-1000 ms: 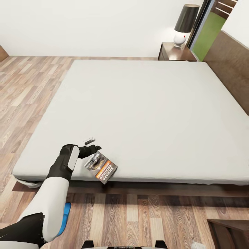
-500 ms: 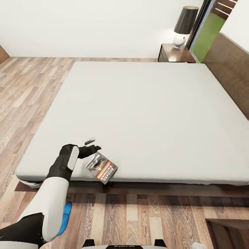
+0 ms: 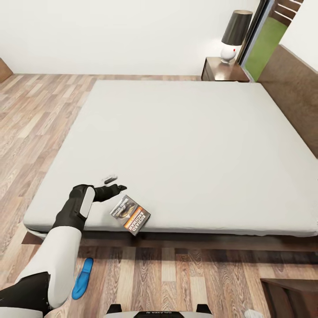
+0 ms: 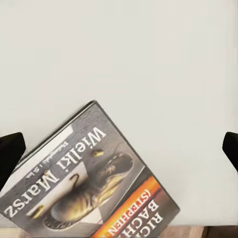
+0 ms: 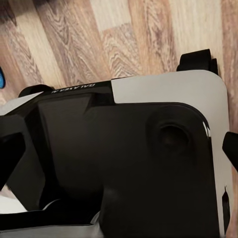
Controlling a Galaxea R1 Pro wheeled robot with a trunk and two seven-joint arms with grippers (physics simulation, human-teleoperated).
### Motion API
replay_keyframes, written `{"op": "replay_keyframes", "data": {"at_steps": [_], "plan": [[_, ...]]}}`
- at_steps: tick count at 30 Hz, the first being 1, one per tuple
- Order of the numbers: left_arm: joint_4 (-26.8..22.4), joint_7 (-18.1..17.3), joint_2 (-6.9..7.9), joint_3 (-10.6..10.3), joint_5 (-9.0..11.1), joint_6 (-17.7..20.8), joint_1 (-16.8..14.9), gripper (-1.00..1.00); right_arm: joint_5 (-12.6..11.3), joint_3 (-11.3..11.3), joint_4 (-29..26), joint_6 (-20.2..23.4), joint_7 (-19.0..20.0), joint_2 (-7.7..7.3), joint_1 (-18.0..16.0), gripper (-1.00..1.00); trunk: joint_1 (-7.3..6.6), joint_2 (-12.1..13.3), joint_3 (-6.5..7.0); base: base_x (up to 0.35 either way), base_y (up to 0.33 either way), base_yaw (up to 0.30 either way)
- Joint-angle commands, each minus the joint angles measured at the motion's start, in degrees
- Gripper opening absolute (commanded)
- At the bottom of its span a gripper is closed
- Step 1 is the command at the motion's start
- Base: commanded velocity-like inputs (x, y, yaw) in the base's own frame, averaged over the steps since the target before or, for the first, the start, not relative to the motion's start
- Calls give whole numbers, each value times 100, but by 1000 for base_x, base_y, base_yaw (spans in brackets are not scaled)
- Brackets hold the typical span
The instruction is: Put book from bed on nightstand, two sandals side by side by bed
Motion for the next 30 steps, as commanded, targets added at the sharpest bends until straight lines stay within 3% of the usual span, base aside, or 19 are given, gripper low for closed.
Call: {"op": "replay_keyframes", "data": {"at_steps": [1, 2, 6, 7, 12, 13, 15, 17, 22, 23, 24, 25, 27, 30], "plan": [[-5, -132, 41, 30, -20, 36, -3, 100, -58, 19, 6, 12, 22, -2, -2, 100, -22, 39, 15, 0, 0, 0], [-5, -191, 58, 30, -19, 38, -3, 100, -58, 18, 6, 12, 21, -2, -2, 100, -44, 79, 33, 0, 0, 0], [15, -986, 170, 32, -8, 53, 29, 100, -58, 18, 6, 12, 19, -2, -2, 100, -132, 240, 105, 0, 0, 0], [28, -1300, 235, 33, -5, 56, 51, 100, -58, 17, 6, 12, 19, -2, -2, 100, -154, 280, 123, 0, 0, 0], [47, -2197, 472, 31, -4, 61, 125, 100, -58, 19, 6, 12, 19, -2, -2, 100, -264, 480, 213, 0, 0, 0], [52, -2949, 700, 31, -16, 61, 295, 100, -58, 23, 6, 12, 19, -2, -2, 100, -286, 520, 231, 0, 0, 0], [54, -3332, 833, 31, -26, 61, 422, 100, -58, 24, 6, 12, 19, -2, -2, 100, -330, 601, 267, 0, 0, 0], [53, -4090, 1132, 26, -44, 54, 744, 100, -58, 25, 6, 12, 19, -2, -2, 100, -374, 681, 303, 0, 0, 0], [53, -5060, 1549, 23, -72, 0, 1382, 100, -58, 24, 6, 12, 19, -2, -2, 100, -484, 881, 392, 0, 0, 0], [54, -5416, 1730, 22, -75, -135, 1732, 100, -58, 25, 6, 12, 20, -2, -2, 100, -505, 921, 410, 0, 0, 0], [55, -5631, 1823, 22, -73, -321, 1970, 100, -58, 25, 6, 12, 21, -2, -2, 100, -527, 962, 428, 0, 0, 0], [57, -5733, 1856, 22, -73, -441, 2090, 100, -58, 25, 8, 12, 21, -2, -2, 100, -549, 1002, 446, 0, 0, 0], [128, -6131, 1947, 25, -61, -1153, 2665, 100, -58, 25, 8, 12, 21, -2, -2, 100, -593, 1082, 482, 0, 0, 0], [389, -6278, 1973, 27, -49, -1683, 3008, 100, -58, 26, 12, 12, 20, -2, -2, 100, -659, 1202, 536, 0, 0, 0]]}}
